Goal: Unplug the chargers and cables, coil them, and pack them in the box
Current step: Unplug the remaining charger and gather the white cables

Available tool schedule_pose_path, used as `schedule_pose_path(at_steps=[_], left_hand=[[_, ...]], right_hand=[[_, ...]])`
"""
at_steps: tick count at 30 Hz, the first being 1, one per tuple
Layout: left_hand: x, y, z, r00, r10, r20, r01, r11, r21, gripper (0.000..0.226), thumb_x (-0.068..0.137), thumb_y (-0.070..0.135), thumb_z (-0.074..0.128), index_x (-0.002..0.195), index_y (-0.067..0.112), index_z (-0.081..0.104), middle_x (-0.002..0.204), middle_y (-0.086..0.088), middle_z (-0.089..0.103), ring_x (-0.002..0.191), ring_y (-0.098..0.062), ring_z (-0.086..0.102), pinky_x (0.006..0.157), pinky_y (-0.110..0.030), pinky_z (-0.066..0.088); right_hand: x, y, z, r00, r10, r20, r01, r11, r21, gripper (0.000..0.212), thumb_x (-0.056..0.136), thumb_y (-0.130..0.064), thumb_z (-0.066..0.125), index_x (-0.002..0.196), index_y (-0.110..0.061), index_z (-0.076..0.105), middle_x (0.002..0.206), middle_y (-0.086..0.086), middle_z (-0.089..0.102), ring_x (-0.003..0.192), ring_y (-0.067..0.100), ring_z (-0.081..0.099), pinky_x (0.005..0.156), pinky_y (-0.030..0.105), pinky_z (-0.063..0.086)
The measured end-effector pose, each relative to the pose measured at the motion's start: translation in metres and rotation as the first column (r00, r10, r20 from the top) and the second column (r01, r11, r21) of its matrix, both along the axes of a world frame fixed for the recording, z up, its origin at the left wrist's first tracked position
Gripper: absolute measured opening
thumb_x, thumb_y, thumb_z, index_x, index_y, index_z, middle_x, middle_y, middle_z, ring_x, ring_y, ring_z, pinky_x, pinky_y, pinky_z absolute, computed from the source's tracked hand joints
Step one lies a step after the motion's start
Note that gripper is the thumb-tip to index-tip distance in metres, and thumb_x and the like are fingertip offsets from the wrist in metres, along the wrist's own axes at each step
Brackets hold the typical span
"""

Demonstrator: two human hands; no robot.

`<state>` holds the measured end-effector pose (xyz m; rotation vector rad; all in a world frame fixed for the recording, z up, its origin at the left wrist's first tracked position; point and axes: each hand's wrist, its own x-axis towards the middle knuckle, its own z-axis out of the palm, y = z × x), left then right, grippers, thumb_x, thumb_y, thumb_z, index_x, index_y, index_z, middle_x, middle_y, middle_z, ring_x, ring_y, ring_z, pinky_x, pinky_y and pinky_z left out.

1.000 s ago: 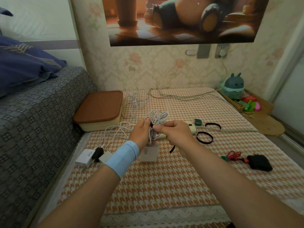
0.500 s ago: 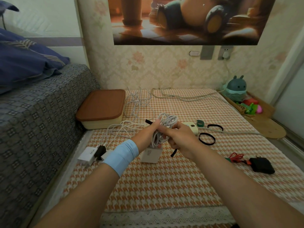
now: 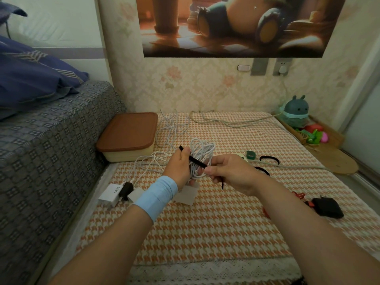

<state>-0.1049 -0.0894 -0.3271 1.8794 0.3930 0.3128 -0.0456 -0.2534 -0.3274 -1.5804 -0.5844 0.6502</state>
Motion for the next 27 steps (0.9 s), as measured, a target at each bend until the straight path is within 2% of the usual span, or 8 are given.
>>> schedule_pose_path(at_steps=[4,8,11,15,18,20,23,27], left_hand=[[0.002,0.004,-0.001,0.998,-0.054,0.023,0.056,0.996,-0.068,0.042,0.104,0.043,0.033,0.104,0.011,0.059,0.104,-0.019,0.064,0.09,-0.035,0.066,0.074,-0.051,0.058],[-0.002,0.011,-0.001,0.99,-0.139,0.008,0.139,0.983,-0.117,0.052,0.1,0.048,0.041,0.111,0.001,0.059,0.102,-0.022,0.066,0.094,-0.04,0.066,0.075,-0.049,0.056],[-0.007,0.017,-0.002,0.978,-0.208,0.019,0.209,0.971,-0.113,0.045,0.101,0.043,0.043,0.11,0.004,0.064,0.106,-0.019,0.069,0.097,-0.033,0.067,0.085,-0.049,0.054],[-0.016,0.008,-0.003,0.927,-0.374,-0.026,0.365,0.885,0.289,0.037,0.102,0.031,0.045,0.069,0.014,0.049,0.065,-0.004,0.051,0.058,-0.016,0.045,0.059,-0.029,0.039],[-0.021,-0.004,-0.007,0.894,-0.445,-0.05,0.409,0.766,0.496,0.033,0.102,0.031,0.045,0.074,0.017,0.051,0.063,0.001,0.05,0.055,-0.012,0.042,0.054,-0.024,0.033],[-0.023,-0.009,-0.009,0.887,-0.456,-0.074,0.385,0.643,0.662,0.025,0.103,0.031,0.042,0.084,0.018,0.053,0.067,0.003,0.053,0.058,-0.01,0.046,0.054,-0.023,0.032],[-0.024,-0.012,-0.023,0.868,-0.491,-0.076,0.294,0.385,0.875,0.019,0.102,0.026,0.045,0.113,0.017,0.057,0.085,-0.006,0.066,0.068,-0.025,0.058,0.06,-0.035,0.044],[-0.027,-0.013,-0.034,0.848,-0.53,-0.005,0.198,0.308,0.93,0.039,0.081,0.008,0.062,0.119,0.015,0.055,0.064,-0.008,0.064,0.046,-0.028,0.055,0.043,-0.028,0.043]], right_hand=[[0.001,-0.009,0.003,0.994,-0.028,0.107,0.042,0.991,-0.127,0.013,0.088,-0.008,0.076,0.075,-0.005,0.076,0.07,0.017,0.068,0.058,0.019,0.061,0.06,0.029,0.053],[0.003,-0.018,0.004,0.988,0.08,0.135,-0.056,0.984,-0.171,0.007,0.088,-0.007,0.076,0.082,-0.004,0.08,0.086,0.027,0.072,0.073,0.025,0.065,0.074,0.034,0.055],[0.003,-0.022,0.004,0.975,0.15,0.164,-0.111,0.968,-0.227,0.008,0.087,-0.001,0.075,0.085,-0.006,0.08,0.08,0.012,0.075,0.074,0.017,0.067,0.074,0.027,0.055],[0.006,-0.012,-0.011,0.832,0.117,0.542,0.102,0.929,-0.357,0.02,0.089,-0.005,0.074,0.073,-0.014,0.079,0.069,-0.005,0.072,0.062,0.012,0.062,0.065,0.03,0.052],[0.016,-0.01,-0.018,0.661,0.165,0.732,0.16,0.922,-0.352,0.01,0.088,-0.021,0.077,0.081,-0.028,0.077,0.088,-0.012,0.063,0.081,0.014,0.054,0.071,0.023,0.043],[0.019,-0.013,-0.014,0.613,0.235,0.754,0.158,0.899,-0.409,0.01,0.091,-0.024,0.075,0.089,-0.033,0.08,0.08,-0.018,0.057,0.073,0.005,0.052,0.064,0.018,0.039],[0.018,-0.015,-0.014,0.69,0.297,0.66,0.093,0.868,-0.487,0.017,0.095,-0.014,0.07,0.092,-0.025,0.083,0.071,-0.018,0.07,0.062,0.0,0.062,0.06,0.015,0.048],[0.016,-0.017,-0.011,0.822,0.191,0.537,0.081,0.894,-0.442,0.015,0.096,-0.016,0.069,0.098,-0.021,0.083,0.093,-0.007,0.078,0.081,0.005,0.071,0.079,0.026,0.059]])
